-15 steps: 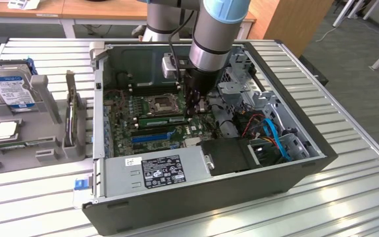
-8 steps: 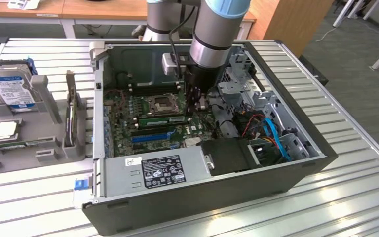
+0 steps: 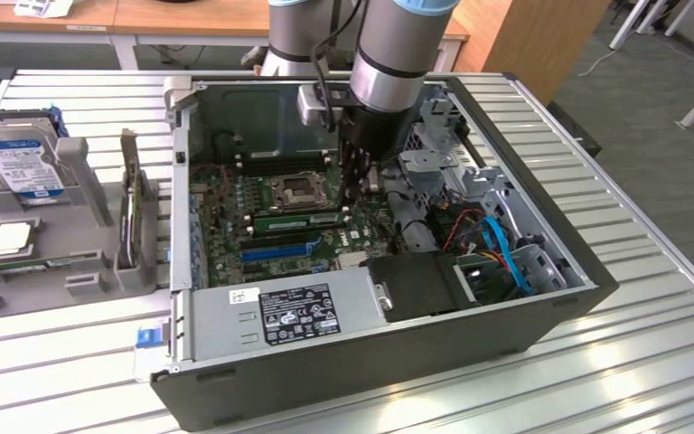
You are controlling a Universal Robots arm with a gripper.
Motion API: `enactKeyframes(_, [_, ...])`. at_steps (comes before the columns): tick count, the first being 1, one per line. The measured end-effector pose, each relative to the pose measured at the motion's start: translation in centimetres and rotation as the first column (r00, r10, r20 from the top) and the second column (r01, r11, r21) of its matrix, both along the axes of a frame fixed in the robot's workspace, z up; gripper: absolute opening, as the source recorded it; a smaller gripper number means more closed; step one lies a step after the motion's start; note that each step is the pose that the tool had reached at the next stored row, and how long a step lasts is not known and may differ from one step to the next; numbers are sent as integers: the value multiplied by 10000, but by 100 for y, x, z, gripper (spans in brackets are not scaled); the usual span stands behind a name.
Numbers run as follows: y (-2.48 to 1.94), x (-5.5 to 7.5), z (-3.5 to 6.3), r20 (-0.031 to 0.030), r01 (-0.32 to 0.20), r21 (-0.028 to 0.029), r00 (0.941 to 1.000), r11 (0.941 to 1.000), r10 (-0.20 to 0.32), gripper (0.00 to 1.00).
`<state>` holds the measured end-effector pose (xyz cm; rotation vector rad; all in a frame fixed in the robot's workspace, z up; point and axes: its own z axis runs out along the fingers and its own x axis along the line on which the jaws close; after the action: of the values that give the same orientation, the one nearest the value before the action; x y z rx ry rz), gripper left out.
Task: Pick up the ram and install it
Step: 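Press down the ram until it locks into place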
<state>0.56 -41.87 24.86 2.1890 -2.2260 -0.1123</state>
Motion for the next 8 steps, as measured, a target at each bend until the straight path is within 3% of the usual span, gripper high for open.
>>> enactKeyframes(8, [0, 0, 117, 0, 0, -1, 10000, 10000, 0, 10])
